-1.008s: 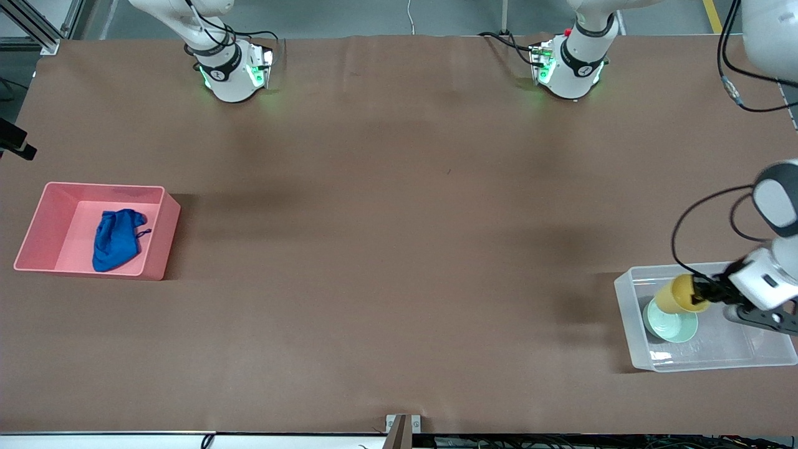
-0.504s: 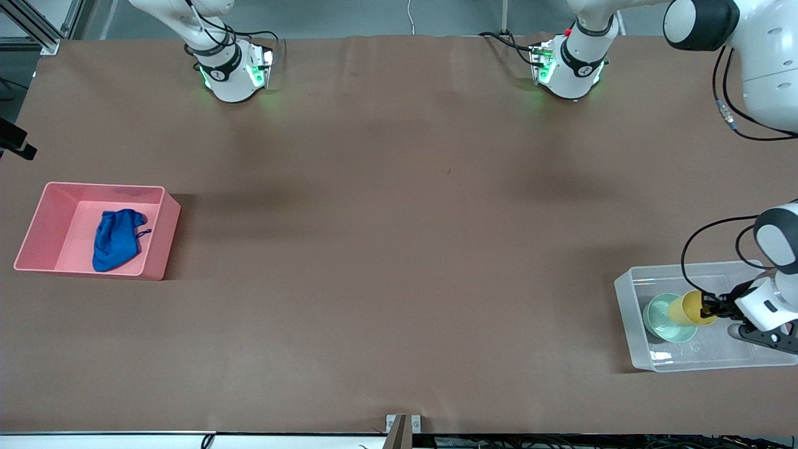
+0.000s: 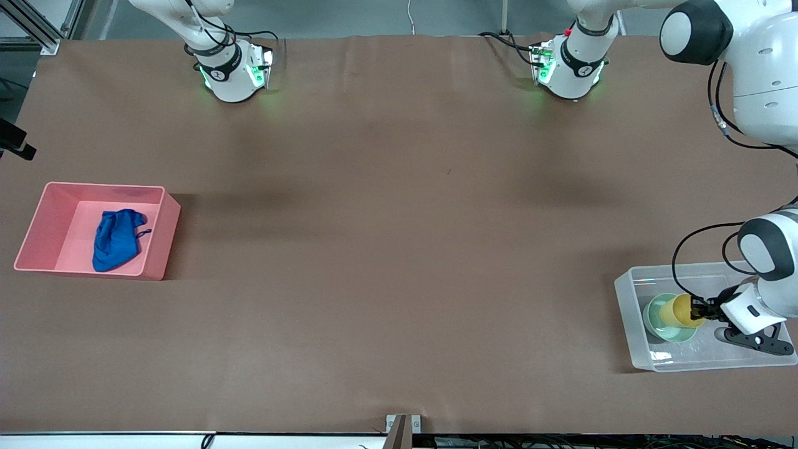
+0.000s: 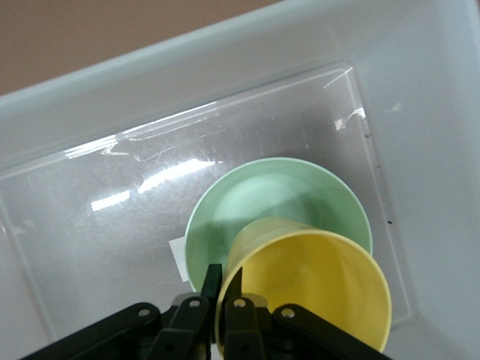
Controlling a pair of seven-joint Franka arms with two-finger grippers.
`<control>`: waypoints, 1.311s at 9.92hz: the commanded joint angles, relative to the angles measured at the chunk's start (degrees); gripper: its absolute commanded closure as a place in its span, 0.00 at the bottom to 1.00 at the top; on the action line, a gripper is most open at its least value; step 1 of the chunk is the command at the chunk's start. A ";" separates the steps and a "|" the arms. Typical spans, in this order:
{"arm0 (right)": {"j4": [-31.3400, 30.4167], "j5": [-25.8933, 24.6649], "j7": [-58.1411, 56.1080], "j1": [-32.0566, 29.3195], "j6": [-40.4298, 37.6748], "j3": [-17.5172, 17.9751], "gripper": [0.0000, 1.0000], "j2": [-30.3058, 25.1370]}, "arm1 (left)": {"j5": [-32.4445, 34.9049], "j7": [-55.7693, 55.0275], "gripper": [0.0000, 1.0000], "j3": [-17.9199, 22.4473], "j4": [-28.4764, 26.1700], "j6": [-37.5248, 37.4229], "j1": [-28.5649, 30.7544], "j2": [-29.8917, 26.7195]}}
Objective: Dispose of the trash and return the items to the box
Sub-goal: 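Lower the cup into the green bowl and open the left gripper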
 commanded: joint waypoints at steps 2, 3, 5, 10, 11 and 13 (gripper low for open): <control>0.52 -0.72 0.91 -0.12 0.04 0.13 0.00 0.11 | -0.61 -3.72 0.40 0.45 0.96 0.69 -0.58 2.55; 0.52 -0.72 0.91 -0.12 0.04 0.13 0.00 0.11 | -0.61 -3.91 0.05 0.36 0.79 0.69 -0.76 1.77; 0.52 -0.72 0.91 -0.20 0.12 0.13 0.00 0.20 | -0.78 -4.26 0.00 0.01 0.79 0.52 -0.84 -1.83; 0.43 -0.45 0.83 -0.38 -0.05 0.04 0.00 0.20 | -0.69 -7.75 0.00 -4.11 -2.27 -10.70 -1.72 -16.31; 0.43 -0.45 0.83 -0.38 0.03 0.04 0.00 0.20 | -0.52 -10.30 0.00 -5.17 -4.20 -13.69 -1.72 -20.35; 0.43 -0.19 0.56 -0.82 0.04 0.04 0.00 0.20 | -0.43 -14.08 0.00 -7.54 -6.85 -18.96 -1.64 -27.74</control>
